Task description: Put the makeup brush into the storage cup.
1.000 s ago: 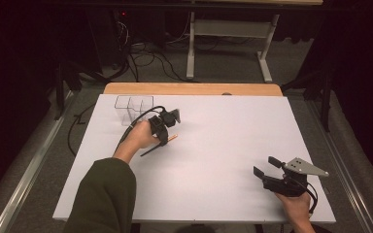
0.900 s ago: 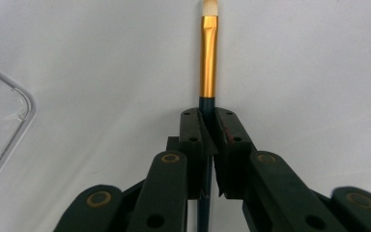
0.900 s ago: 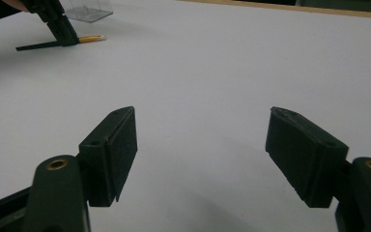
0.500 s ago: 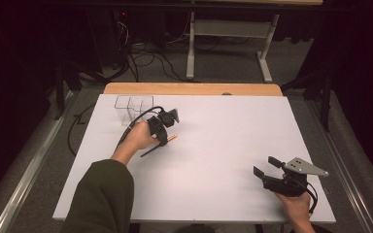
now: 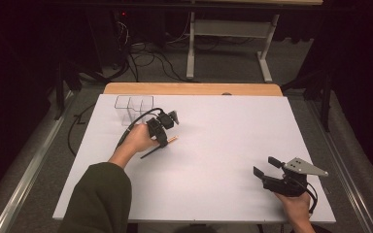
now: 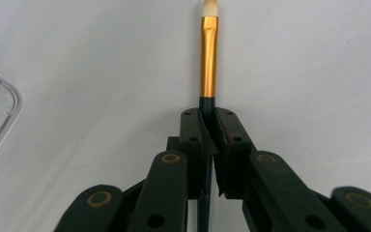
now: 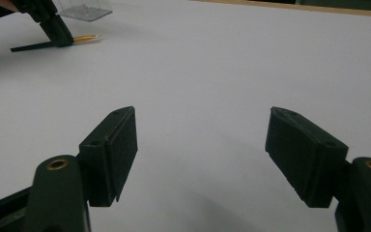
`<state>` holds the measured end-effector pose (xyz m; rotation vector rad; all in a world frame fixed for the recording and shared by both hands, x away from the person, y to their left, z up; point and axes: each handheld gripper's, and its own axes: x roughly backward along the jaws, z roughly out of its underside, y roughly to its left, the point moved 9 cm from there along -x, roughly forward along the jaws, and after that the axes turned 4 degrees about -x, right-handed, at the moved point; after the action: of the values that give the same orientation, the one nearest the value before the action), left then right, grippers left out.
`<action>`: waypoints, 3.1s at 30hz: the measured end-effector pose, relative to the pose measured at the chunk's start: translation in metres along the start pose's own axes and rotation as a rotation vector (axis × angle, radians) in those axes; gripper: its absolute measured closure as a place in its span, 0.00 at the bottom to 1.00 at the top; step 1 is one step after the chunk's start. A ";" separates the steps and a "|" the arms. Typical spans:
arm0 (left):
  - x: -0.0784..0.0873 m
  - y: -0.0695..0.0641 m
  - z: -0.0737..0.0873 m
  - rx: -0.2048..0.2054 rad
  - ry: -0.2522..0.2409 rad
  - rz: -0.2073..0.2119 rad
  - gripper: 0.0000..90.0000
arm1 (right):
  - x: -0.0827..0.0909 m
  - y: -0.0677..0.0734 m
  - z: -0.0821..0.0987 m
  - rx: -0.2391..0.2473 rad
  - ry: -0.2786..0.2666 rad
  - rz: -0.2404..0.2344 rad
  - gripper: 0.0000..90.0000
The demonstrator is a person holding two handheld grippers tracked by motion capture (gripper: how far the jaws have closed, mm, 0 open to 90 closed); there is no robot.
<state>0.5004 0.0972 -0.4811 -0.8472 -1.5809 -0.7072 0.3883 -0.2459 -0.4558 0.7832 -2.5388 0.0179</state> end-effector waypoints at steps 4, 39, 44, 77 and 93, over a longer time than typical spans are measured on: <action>0.003 -0.002 -0.001 -0.010 -0.014 -0.002 0.92 | 0.000 0.000 0.000 0.002 0.003 -0.001 0.32; 0.038 -0.003 -0.016 0.038 -0.242 -0.009 0.92 | 0.000 0.000 0.001 0.000 0.006 0.000 0.32; 0.044 0.003 -0.015 0.059 -0.268 -0.027 0.92 | -0.001 0.000 0.000 0.003 0.006 0.000 0.32; 0.076 0.023 -0.010 0.146 -0.417 -0.059 0.92 | -0.002 0.000 0.001 0.000 0.011 -0.001 0.32; 0.097 0.036 -0.017 0.184 -0.479 -0.075 0.92 | -0.001 0.000 0.001 0.000 0.008 -0.004 0.32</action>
<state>0.5307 0.1171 -0.3830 -0.8637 -2.0787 -0.4166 0.3890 -0.2454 -0.4574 0.7872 -2.5297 0.0193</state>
